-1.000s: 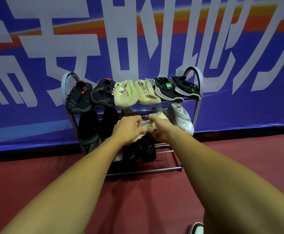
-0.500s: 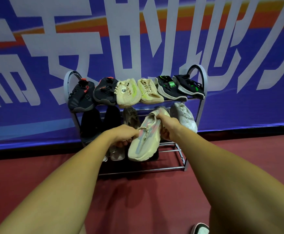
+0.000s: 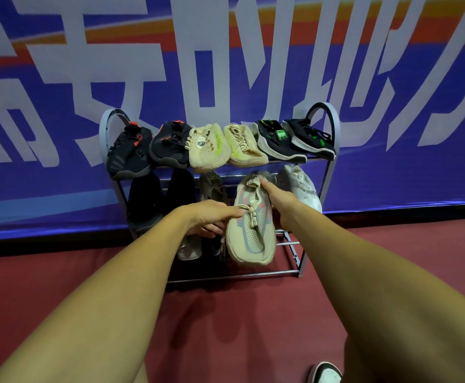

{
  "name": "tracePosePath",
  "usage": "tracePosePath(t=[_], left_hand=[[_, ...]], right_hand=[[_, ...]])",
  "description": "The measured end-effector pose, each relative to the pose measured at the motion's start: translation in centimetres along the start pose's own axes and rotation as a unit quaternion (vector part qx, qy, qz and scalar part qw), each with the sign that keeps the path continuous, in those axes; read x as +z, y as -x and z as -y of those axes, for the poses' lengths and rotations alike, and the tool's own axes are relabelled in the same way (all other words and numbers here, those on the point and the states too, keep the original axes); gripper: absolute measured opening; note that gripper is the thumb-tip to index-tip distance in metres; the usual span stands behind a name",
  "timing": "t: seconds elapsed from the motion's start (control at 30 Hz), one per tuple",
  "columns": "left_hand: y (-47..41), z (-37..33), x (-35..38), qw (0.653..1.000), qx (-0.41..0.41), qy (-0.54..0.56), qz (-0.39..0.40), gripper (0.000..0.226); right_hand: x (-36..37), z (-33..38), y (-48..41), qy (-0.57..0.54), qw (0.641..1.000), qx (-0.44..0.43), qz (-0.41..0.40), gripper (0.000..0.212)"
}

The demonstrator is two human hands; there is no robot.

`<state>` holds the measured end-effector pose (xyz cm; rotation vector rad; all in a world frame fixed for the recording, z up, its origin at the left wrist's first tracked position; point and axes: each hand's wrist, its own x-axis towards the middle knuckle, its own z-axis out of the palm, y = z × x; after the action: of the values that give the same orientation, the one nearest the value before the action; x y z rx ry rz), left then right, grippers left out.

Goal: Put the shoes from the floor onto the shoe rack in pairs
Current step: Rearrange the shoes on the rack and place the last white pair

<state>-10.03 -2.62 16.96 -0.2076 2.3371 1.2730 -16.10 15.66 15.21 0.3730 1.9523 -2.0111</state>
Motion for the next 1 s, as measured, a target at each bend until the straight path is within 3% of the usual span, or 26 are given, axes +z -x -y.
tracePosePath(t=[0.1,0.2,0.3,0.5,0.67,0.77,1.0], left_hand=[[-0.4,-0.2,0.3,1.0,0.006,0.005,0.013,0.072],[-0.6,0.0,0.4,0.999,0.001,-0.025,0.022,0.051],[-0.7,0.3,0.2,0.999,0.0,-0.032,0.028,0.039],[-2.2,1.0,-0.3,0.994,0.041,-0.062,-0.075,0.046],[-3.0,1.7,-0.5,0.99,0.039,-0.051,-0.123,0.031],[-3.7,1.6,-0.5,0.985,0.035,-0.058,-0.159,0.038],[-4.7,0.8,-0.1,0.973,0.022,-0.102,-0.207,0.04]], right_hand=[[0.5,0.3,0.9,0.006,1.0,-0.002,0.006,0.078],[0.5,0.4,1.1,0.015,1.0,0.002,0.007,0.082],[0.5,0.5,1.4,0.02,1.0,0.004,0.003,0.071],[0.5,0.6,1.3,0.049,0.999,0.008,0.014,0.023],[0.4,0.6,2.1,0.263,0.957,0.076,0.092,0.021],[0.6,0.7,2.1,0.312,0.936,0.099,0.131,0.015],[0.5,0.3,1.1,0.421,0.882,0.153,0.144,0.027]])
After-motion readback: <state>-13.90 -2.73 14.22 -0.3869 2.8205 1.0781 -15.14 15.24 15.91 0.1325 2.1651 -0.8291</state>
